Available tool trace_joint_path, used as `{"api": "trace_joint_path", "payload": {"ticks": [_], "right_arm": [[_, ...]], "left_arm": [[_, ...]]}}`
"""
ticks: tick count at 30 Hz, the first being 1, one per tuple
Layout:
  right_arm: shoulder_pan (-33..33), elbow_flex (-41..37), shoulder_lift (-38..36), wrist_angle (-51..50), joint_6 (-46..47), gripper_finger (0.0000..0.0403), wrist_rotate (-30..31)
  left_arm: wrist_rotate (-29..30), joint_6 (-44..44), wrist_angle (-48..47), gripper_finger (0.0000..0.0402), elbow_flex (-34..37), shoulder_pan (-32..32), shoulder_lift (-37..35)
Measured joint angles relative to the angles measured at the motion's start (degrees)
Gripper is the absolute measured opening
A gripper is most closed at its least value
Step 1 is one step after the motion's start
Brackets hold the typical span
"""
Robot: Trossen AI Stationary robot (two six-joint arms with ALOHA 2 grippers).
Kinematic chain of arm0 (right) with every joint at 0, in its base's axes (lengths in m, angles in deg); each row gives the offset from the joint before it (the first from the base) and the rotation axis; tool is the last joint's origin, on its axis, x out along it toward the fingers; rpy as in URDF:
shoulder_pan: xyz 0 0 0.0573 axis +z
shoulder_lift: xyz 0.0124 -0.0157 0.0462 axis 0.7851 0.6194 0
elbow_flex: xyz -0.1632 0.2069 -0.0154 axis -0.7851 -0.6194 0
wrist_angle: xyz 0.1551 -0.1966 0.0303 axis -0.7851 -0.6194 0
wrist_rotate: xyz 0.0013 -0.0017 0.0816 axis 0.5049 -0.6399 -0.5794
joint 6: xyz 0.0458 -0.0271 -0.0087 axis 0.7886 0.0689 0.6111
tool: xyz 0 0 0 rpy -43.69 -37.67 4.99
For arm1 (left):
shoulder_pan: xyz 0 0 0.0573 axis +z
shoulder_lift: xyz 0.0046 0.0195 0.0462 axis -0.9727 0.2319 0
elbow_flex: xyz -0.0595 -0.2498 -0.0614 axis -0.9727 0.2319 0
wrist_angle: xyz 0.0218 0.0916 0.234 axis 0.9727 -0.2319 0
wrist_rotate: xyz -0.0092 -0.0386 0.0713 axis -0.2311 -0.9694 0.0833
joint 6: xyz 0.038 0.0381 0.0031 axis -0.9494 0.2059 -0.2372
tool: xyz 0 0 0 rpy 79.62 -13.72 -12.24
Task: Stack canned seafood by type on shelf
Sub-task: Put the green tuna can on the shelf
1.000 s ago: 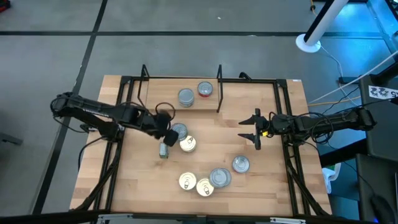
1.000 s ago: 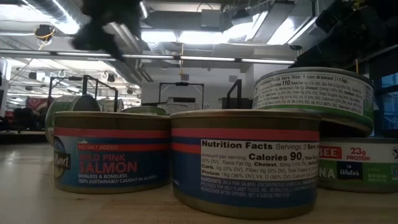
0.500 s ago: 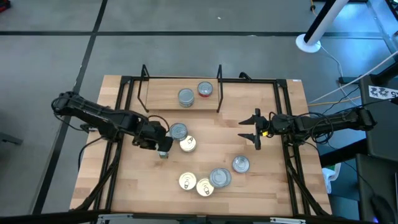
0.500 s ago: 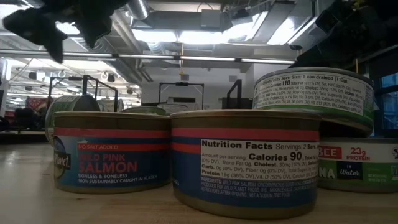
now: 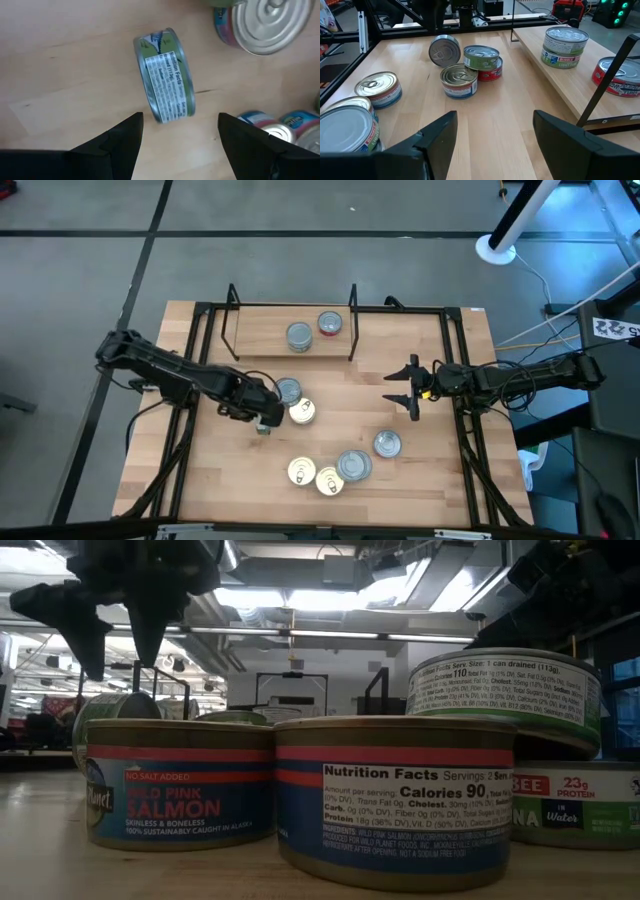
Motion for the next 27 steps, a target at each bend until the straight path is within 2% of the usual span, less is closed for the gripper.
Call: {"api": "trace_joint_path", "payload": {"ticks": [15, 21, 24, 27], "right_arm": [[0.0, 0.0, 0.0, 0.0, 0.0, 0.0260, 0.0], [0.0, 0.0, 0.0, 0.0, 0.0, 0.0260, 0.0], [0.0, 0.0, 0.0, 0.0, 0.0, 0.0260, 0.0], [0.0, 0.0, 0.0, 0.0, 0.0, 0.0260, 0.0]], "left_arm": [[0.1, -1.2, 0.0, 0.0253, 0.0, 0.0, 7.3], [0.1, -4.6, 0.3, 0.0252, 0.0, 0.3, 9.6], [0.1, -6.2, 0.9, 0.0237, 0.0, 0.6, 9.8], [-0.1, -7.6, 1.4, 0.0200, 0.0, 0.7, 9.6]]}}
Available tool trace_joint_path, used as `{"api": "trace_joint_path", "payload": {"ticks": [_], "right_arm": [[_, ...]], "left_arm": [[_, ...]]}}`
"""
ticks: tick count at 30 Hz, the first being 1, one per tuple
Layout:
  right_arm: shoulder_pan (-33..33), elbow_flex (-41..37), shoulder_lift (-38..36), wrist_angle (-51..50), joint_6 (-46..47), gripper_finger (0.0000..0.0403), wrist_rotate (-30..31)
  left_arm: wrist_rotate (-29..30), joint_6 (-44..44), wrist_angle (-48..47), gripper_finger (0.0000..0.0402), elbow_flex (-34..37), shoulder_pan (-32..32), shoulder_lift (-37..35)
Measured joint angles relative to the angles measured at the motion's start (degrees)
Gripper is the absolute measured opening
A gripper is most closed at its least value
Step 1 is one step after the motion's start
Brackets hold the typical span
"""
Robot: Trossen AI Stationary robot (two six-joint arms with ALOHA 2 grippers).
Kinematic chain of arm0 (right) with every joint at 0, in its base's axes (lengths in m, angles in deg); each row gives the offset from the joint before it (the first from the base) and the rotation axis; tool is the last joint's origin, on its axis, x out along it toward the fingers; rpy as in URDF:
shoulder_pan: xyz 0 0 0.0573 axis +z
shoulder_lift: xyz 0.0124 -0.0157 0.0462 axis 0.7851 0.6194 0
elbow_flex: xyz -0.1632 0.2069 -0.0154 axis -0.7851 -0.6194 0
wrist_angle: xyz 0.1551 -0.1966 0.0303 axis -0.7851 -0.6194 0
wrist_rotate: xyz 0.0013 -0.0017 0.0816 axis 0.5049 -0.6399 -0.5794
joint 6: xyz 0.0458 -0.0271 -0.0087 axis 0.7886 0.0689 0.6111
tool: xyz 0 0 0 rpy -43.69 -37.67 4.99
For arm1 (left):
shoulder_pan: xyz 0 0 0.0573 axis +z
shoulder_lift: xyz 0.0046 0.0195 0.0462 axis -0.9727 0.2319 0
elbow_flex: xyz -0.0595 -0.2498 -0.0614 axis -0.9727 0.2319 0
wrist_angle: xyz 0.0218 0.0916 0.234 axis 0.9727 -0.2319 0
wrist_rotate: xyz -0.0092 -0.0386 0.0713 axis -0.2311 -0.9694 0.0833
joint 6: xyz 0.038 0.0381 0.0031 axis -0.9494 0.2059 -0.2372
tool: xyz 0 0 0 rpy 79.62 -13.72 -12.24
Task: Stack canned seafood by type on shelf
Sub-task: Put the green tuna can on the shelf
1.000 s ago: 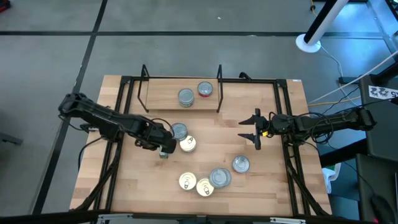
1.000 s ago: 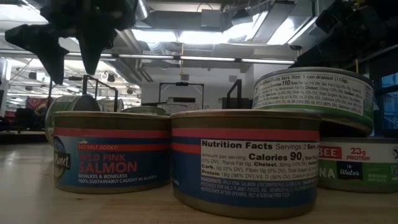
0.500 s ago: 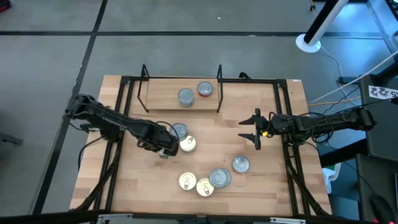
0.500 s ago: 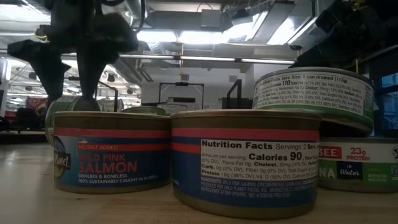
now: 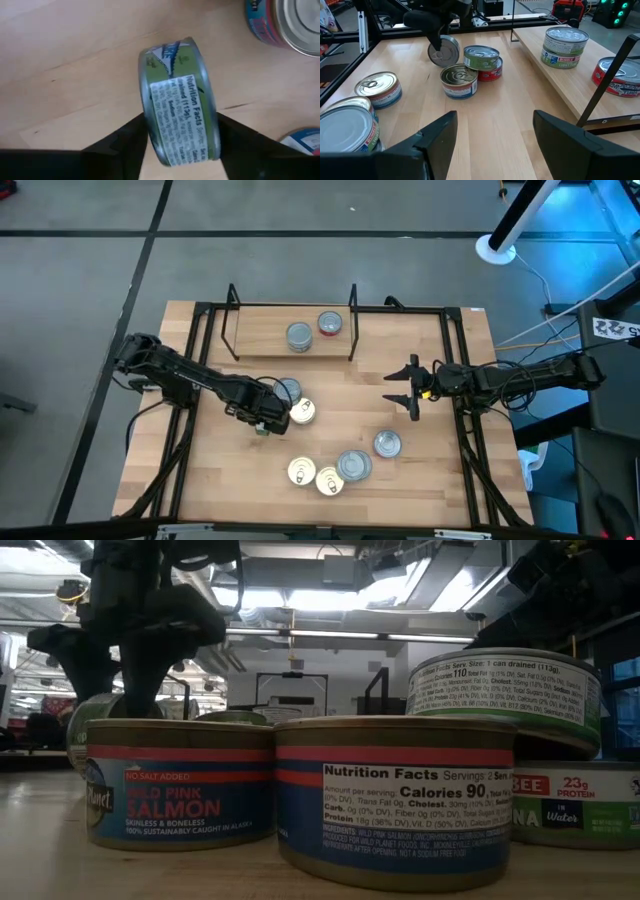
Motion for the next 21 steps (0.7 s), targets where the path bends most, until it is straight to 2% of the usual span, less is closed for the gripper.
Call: {"api": "trace_joint_path", "payload": {"ticks": [5, 10, 14, 21], "right_arm": [[0.0, 0.0, 0.0, 0.0, -0.1, 0.0260, 0.0], [0.0, 0.0, 0.0, 0.0, -0.1, 0.0260, 0.0], [0.0, 0.0, 0.0, 0.0, -0.1, 0.0260, 0.0], [0.0, 0.0, 0.0, 0.0, -0.1, 0.0260, 0.0]], "left_arm": [[-0.2, -0.4, 0.0, 0.0140, 0.0, 0.0, -0.4], [-0.7, -1.5, -0.1, 0.0140, 0.0, 0.2, -0.4], [-3.5, -2.8, 0.0, 0.0140, 0.0, 1.0, -1.8], [-4.5, -3.0, 0.3, 0.0140, 0.0, 3.7, -11.0]]}}
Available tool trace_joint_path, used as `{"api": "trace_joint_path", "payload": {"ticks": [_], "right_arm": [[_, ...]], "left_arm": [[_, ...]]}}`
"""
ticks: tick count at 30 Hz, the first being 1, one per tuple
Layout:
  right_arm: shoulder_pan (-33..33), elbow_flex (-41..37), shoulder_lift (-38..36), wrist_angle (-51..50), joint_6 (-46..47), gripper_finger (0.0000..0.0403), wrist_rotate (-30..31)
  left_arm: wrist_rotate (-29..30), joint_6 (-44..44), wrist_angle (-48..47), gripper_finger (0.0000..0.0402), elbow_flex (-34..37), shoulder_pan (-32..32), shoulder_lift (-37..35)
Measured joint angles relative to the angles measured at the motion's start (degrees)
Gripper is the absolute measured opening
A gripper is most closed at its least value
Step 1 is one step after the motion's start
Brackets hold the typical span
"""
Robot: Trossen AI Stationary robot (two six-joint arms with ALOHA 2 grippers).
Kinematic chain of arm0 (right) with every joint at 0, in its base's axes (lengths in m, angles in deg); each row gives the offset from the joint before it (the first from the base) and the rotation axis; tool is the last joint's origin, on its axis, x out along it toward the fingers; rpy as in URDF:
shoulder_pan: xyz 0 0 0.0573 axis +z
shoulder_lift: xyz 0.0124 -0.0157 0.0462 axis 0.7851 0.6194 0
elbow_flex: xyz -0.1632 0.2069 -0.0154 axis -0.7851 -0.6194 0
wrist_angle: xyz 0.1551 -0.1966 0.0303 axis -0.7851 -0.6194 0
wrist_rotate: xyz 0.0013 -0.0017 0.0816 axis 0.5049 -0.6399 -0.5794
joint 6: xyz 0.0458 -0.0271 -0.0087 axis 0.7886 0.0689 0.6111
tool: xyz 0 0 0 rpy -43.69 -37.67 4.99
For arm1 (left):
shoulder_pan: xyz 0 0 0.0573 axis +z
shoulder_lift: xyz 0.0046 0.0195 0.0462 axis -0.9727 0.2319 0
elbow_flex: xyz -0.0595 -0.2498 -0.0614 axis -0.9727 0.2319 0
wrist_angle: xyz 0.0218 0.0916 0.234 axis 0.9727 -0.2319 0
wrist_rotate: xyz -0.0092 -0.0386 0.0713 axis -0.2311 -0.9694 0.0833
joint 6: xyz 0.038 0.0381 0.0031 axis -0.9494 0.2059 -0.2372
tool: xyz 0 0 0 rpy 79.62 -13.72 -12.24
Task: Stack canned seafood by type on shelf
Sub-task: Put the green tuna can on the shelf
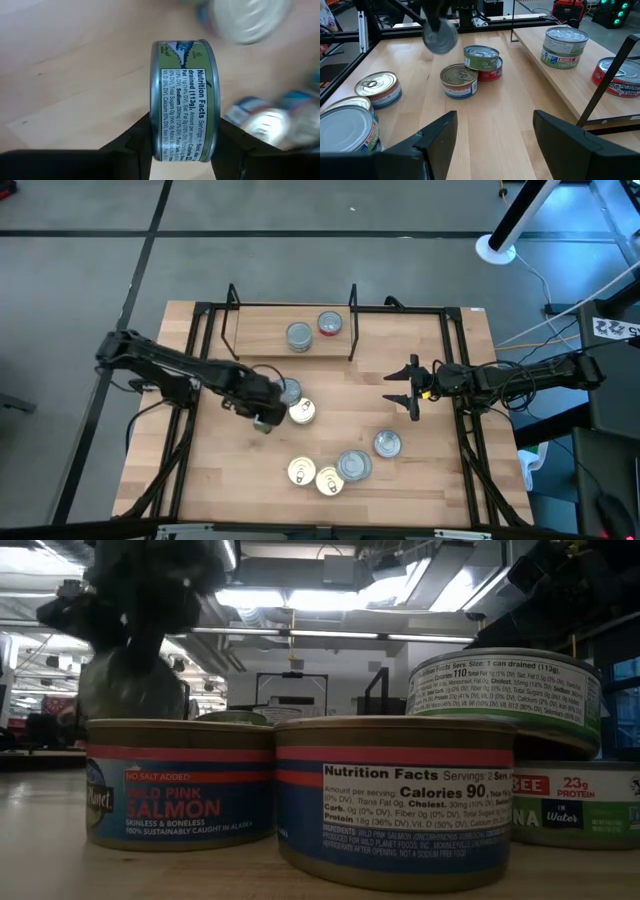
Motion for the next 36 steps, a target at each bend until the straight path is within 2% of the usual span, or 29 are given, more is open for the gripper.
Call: {"api": "trace_joint_path", "payload": {"ticks": [4, 9, 13, 16, 22, 31, 36], "right_arm": [[0.0, 0.0, 0.0, 0.0, 0.0, 0.0260, 0.0], [0.0, 0.0, 0.0, 0.1, 0.0, 0.0260, 0.0], [0.0, 0.0, 0.0, 0.0, -0.1, 0.0260, 0.0], [0.0, 0.0, 0.0, 0.0, -0.1, 0.0260, 0.0], [0.0, 0.0, 0.0, 0.0, -0.1, 0.0260, 0.0], [0.0, 0.0, 0.0, 0.0, -0.1, 0.0260, 0.0], [0.0, 0.0, 0.0, 0.0, -0.2, 0.0260, 0.0]], "left_arm": [[1.6, 0.2, 2.0, 0.0140, 0.0, 2.4, -7.3], [11.7, -2.8, 9.9, 0.0140, 0.0, 5.9, -14.1], [20.2, -9.4, 17.8, 0.0140, 0.0, 9.3, -15.6], [22.6, -14.0, 22.8, 0.0140, 0.0, 12.4, -14.6], [21.3, -17.7, 30.1, 0.0141, 0.0, 19.2, -10.8], [6.4, -15.7, 34.7, 0.0141, 0.0, 29.8, -5.7], [2.3, -14.7, 34.8, 0.0141, 0.0, 35.2, -3.1]]}}
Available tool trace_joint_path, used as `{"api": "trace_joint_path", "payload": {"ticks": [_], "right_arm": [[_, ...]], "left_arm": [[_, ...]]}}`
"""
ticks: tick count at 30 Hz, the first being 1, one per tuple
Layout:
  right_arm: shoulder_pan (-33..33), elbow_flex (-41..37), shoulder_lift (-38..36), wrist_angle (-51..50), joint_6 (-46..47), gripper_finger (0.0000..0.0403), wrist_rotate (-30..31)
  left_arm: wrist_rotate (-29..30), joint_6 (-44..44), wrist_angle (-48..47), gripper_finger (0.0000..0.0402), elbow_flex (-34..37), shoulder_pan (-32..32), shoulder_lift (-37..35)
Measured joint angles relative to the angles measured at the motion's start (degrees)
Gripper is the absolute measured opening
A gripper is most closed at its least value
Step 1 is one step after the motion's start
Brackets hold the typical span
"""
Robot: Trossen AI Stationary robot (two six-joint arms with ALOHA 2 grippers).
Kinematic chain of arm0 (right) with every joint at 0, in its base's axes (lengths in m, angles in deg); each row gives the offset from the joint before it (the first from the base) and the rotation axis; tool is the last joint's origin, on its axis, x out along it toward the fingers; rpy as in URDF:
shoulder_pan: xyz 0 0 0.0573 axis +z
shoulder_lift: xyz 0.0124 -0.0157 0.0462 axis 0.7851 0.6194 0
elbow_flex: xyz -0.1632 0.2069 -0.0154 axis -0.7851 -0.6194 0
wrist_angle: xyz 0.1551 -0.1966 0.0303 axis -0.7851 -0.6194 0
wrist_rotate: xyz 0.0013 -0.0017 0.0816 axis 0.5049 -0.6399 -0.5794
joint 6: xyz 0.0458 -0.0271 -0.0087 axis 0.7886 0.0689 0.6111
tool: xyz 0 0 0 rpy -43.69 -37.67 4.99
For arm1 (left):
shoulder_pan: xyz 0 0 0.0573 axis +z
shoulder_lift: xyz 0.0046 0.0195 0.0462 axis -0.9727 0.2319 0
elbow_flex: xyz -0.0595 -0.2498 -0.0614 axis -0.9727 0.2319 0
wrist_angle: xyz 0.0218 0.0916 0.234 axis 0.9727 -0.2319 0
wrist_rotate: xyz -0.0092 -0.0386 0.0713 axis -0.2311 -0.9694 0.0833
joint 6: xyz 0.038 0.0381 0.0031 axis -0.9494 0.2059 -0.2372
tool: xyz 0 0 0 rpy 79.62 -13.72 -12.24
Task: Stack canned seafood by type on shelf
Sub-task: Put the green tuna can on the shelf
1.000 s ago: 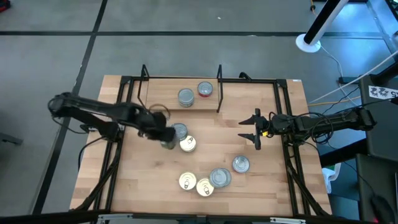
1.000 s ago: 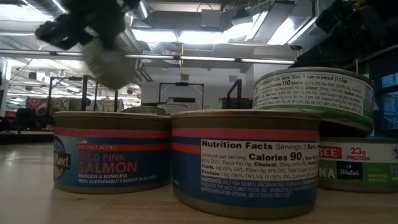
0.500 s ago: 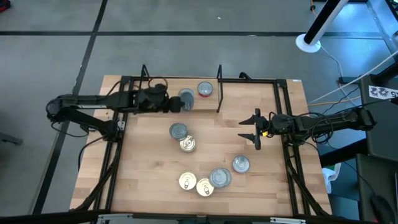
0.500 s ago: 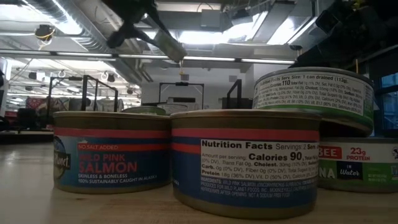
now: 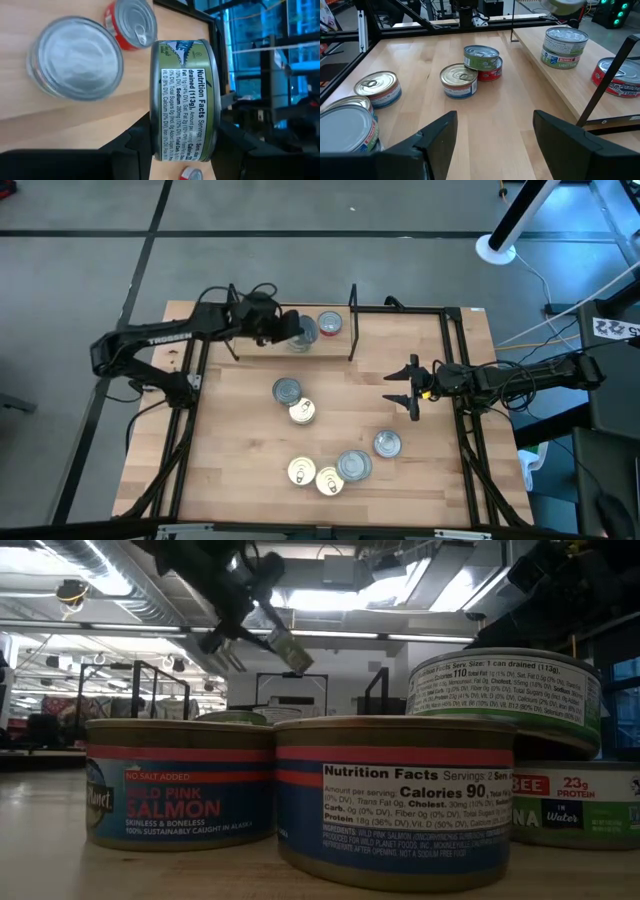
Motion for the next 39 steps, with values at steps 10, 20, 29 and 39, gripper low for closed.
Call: {"api": "trace_joint_path", "payload": {"ticks": [10, 20, 29, 39], "right_arm": [[0.0, 0.0, 0.0, 0.0, -1.3, 0.0260, 0.0], [0.0, 0.0, 0.0, 0.0, -1.3, 0.0260, 0.0], [0.0, 0.0, 0.0, 0.0, -1.3, 0.0260, 0.0], [0.0, 0.0, 0.0, 0.0, -1.3, 0.0260, 0.0]], "left_arm": [[-5.7, -0.7, 1.8, 0.0141, 0.0, 5.5, 6.4], [-7.8, -2.8, 3.5, 0.0141, 0.0, 8.4, 8.5], [-8.2, -3.4, 1.5, 0.0141, 0.0, 8.9, 8.3], [-8.3, -4.1, 0.7, 0.0145, 0.0, 8.9, 8.3]]}}
